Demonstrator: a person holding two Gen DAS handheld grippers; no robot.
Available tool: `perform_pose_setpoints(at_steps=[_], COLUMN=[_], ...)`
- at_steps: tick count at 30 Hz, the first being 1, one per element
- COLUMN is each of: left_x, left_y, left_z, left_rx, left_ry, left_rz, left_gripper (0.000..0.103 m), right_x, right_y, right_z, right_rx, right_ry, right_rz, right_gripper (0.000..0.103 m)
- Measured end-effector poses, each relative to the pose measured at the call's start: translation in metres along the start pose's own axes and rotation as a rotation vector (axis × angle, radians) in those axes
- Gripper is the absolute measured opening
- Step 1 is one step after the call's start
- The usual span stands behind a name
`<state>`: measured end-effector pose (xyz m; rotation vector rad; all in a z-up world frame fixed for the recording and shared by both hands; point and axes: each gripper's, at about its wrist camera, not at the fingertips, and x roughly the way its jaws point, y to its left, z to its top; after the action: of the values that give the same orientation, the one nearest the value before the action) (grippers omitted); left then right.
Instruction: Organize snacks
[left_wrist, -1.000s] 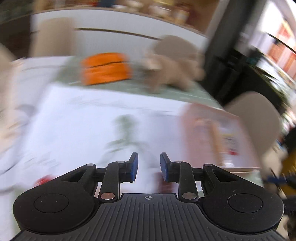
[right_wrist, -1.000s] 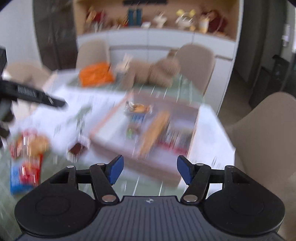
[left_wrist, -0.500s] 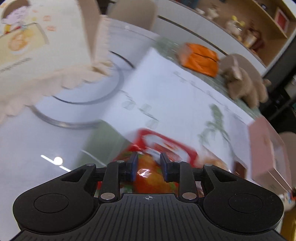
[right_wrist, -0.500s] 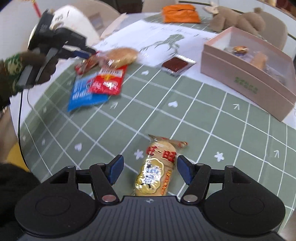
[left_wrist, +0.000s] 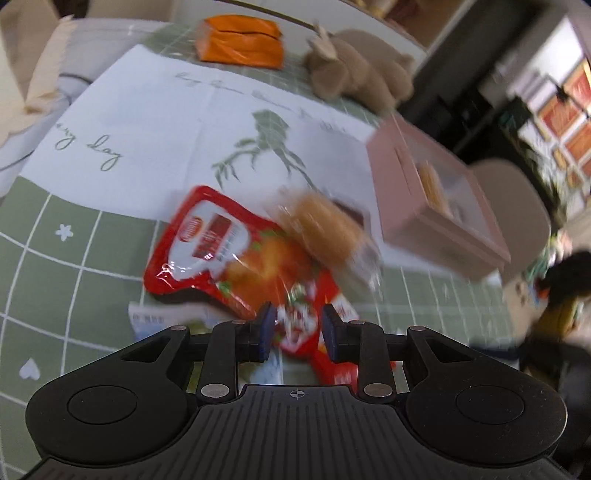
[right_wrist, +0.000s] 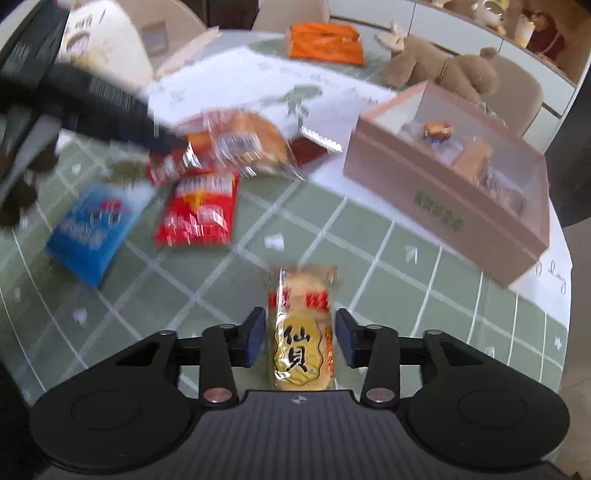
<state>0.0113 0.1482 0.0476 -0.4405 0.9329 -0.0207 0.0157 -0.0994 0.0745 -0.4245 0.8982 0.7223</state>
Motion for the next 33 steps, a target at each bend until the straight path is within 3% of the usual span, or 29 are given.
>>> perform_pose_setpoints(at_steps=[2, 8, 16, 18, 20, 24, 29, 33], left_x=[-0.008, -0.053, -0.073, -0.072, -0.069, -0.055, -0.022, -0.017], left_y=[-0.002, 0.017, 0.049, 0.052, 0.052, 0.056, 0.057, 0.03], left_z=[-0.005, -0.015, -0.03, -0.03, -0.026, -0.006, 0.024, 0.046], left_rx=[0.022, -0.042, -0.191, -0.207, -0.222, -0.284, -0.322, -0.198], left_ry=[-0.009, -0.066, -0.077, -0.086, -0.099, -0.131, -0.136, -0.198], left_rz=[0.045, 0.11, 0.194, 0.184, 0.158, 0.114, 0.126, 0.206], left_gripper=[0.031, 0.031, 0.03, 0.03, 0.03, 0.03, 0.032, 0.031], right_x=[-0.004, 0.015, 0.076, 0.078, 0.073, 0.056, 0.03, 0.005], right_y=[0.001, 0.02, 0.039, 0.044, 0.047, 0.036, 0.015, -0.003], right_z=[0.009, 0.041, 0.07, 0.069, 0.068, 0.055, 0.028, 0.017], right_rx=[0.005, -0.028, -0.042, -0.059, -0.088, -0.077, -0.047, -0.027], right_ry=[-0.039, -0.069, 0.01, 0.001, 0.017, 0.042, 0.029, -0.041], right_rz=[0.042, 0.143, 0.157, 0.141, 0.118, 0.147, 0.101, 0.085], right_gripper=[0.065, 0.07, 0.07, 0.07, 0.055, 0.049, 0.05, 0.061])
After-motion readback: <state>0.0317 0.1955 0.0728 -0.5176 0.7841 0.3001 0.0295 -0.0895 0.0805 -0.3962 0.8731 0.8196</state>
